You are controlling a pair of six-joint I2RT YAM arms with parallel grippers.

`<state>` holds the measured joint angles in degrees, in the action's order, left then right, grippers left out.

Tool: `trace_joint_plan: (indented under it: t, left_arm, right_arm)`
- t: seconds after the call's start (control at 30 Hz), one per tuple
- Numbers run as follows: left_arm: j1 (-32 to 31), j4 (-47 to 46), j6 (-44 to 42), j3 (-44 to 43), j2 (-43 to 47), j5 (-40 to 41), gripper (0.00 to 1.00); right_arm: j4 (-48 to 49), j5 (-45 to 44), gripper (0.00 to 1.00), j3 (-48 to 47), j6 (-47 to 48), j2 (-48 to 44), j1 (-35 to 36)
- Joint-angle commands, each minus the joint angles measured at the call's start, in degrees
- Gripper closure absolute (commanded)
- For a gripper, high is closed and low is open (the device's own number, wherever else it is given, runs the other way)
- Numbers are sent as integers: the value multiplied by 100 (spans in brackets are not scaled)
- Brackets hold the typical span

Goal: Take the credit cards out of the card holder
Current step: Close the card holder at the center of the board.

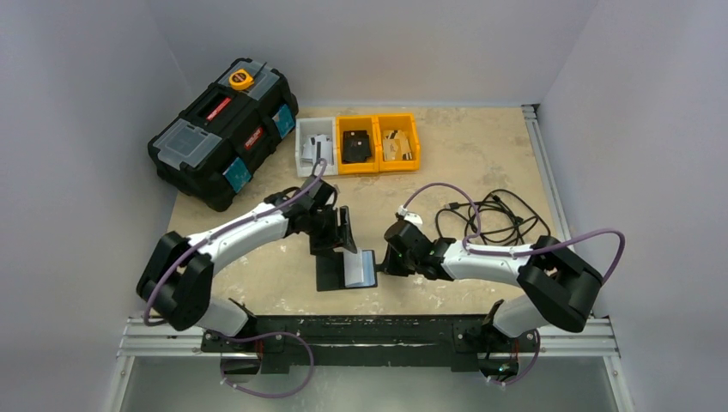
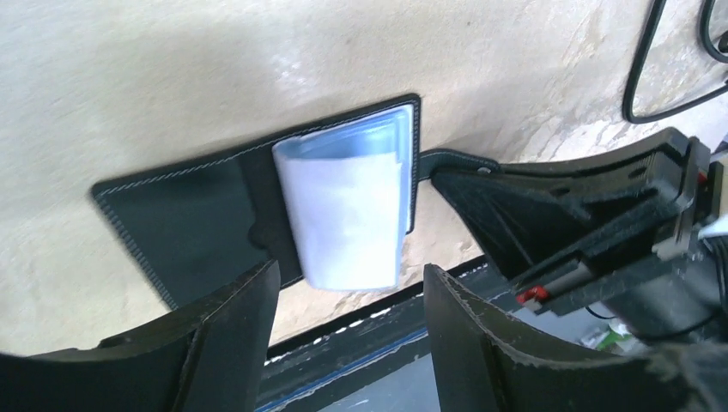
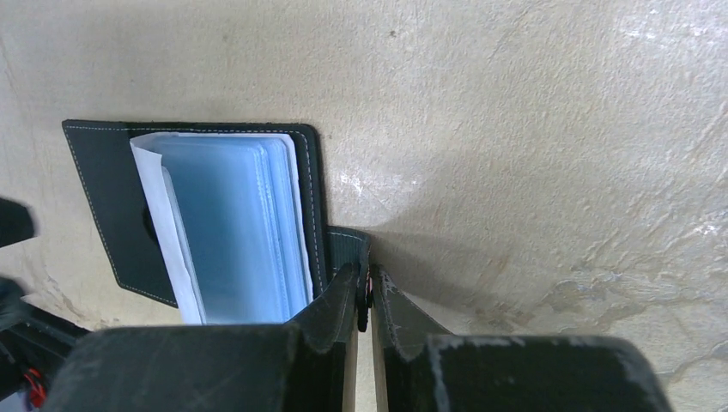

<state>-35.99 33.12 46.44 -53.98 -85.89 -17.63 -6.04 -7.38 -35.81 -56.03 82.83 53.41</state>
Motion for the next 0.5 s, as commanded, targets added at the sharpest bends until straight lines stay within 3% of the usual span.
trace_joint_plan:
  t: [0.0,0.2,0.37,0.47]
  left_arm:
    - [113,496,-84,415,710,773,38]
    - [537,265,-131,1193,1043,671,34]
    - [635,-193,-112,1525,864,339,25]
    - [638,-470,-80,1625,617,193,25]
  right_arm:
    - [-110,-113,96,48,-120,-13,12]
    - [-209,-165,96,-30,-7,152,-16]
    - [-229,-154,96,-66,56,233,-32]
    - [-283,-169,97,-104,83,179,-43]
